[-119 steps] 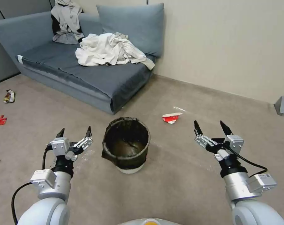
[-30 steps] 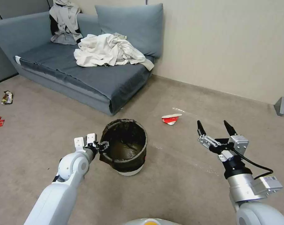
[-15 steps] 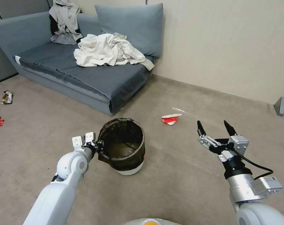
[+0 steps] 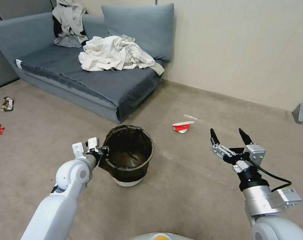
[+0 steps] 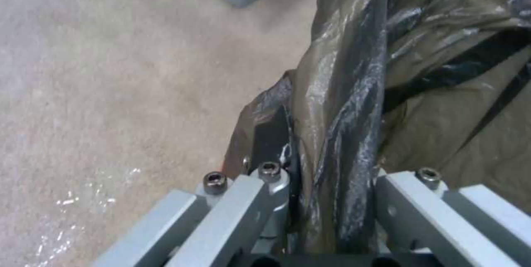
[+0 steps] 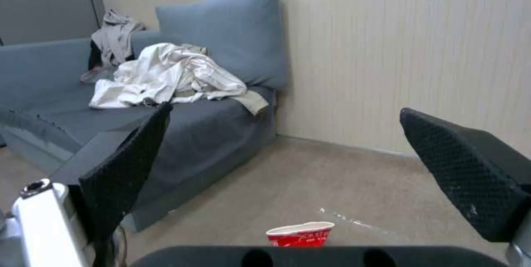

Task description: Pick up the trash can from the floor.

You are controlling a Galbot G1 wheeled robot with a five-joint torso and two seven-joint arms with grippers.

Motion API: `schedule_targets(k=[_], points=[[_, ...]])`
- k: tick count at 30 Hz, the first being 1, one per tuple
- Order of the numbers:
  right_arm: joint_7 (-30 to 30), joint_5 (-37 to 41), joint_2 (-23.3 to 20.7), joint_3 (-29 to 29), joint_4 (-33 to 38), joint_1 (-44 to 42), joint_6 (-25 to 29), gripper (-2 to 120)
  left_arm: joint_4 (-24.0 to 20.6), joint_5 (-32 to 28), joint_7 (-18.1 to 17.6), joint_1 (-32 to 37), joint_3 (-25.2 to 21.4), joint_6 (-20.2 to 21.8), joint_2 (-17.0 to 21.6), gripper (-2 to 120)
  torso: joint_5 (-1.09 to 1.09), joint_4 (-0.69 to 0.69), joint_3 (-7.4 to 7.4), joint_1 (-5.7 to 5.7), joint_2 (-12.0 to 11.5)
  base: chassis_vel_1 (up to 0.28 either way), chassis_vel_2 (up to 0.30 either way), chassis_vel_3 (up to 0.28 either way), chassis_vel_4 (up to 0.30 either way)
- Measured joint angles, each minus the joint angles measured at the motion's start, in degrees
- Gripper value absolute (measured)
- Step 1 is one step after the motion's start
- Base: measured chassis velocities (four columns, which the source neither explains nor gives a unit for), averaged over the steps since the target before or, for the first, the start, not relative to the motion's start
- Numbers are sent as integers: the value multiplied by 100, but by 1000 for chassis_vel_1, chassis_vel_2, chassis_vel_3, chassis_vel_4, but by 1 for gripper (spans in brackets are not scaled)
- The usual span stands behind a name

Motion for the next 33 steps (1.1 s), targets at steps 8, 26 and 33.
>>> schedule_targets(k=[8,26,33], points=[[-2,-5,1,-6,42,-17,3,100,-653,-437,-69,278,-340,20,90,5,0,0,0,0,0,0,0,0,0],[-10,-2,7,-23,133,-78,39,100,-1286,-627,-126,669,-658,33,173,5,0,0,0,0,0,0,0,0,0],[-10,7,-10,-15,148,-88,49,100,-1438,-673,-137,731,-675,33,122,5,0,0,0,0,0,0,0,0,0]])
